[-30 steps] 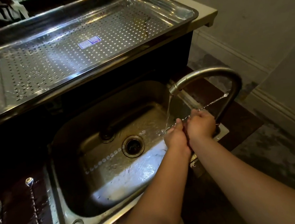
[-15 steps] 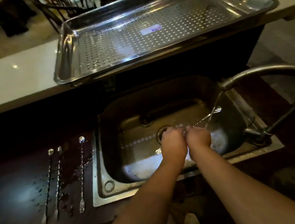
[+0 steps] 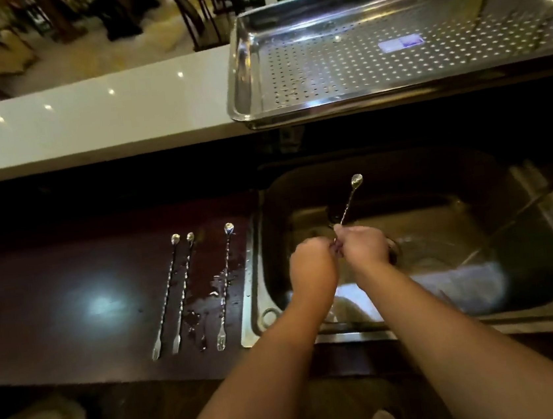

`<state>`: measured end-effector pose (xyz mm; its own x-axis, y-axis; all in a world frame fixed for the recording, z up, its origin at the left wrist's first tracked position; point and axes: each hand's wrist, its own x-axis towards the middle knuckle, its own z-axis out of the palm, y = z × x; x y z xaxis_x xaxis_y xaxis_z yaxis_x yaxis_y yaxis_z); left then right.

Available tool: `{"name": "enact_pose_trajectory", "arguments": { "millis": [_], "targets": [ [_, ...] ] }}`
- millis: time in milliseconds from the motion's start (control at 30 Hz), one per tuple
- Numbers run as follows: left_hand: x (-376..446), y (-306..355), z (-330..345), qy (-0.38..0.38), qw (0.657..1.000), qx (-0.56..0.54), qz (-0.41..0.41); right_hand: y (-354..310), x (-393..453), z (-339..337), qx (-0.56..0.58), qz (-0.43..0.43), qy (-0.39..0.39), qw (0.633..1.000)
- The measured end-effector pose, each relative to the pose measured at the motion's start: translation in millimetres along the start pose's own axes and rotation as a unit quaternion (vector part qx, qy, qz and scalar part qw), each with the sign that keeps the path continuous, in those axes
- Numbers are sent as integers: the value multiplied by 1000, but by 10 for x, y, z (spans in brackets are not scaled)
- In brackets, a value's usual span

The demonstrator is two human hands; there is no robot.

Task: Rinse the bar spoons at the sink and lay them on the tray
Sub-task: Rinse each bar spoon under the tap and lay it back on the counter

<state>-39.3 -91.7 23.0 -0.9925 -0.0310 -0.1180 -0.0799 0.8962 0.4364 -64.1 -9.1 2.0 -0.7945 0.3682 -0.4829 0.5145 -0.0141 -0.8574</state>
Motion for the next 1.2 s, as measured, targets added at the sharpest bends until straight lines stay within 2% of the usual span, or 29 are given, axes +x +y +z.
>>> {"name": "enact_pose_trajectory", "arguments": {
  "millis": [100, 267, 400, 700, 1033, 1200],
  "targets": [
    [3, -313, -134, 4, 998, -40, -42, -109, -94, 331, -29, -18, -5, 999],
    [-35, -875, -375, 17, 996, -66, -63, -159, -312, 948, -45, -43, 14, 998],
    [-70, -1315, -525, 27, 991, -86, -102, -96, -462, 1442, -116, -67, 17, 991],
    [-164, -2145, -690, 12, 977, -99, -188, 123, -752, 2285, -264, -110, -57, 957],
    [-201, -2371, -636, 8, 976, -83, -200, 219, -775, 2594, -393, -127, -48, 910],
    [-152, -2361, -622, 13, 978, -74, -192, 220, -755, 2638, -420, -141, -32, 896]
  ]
}}
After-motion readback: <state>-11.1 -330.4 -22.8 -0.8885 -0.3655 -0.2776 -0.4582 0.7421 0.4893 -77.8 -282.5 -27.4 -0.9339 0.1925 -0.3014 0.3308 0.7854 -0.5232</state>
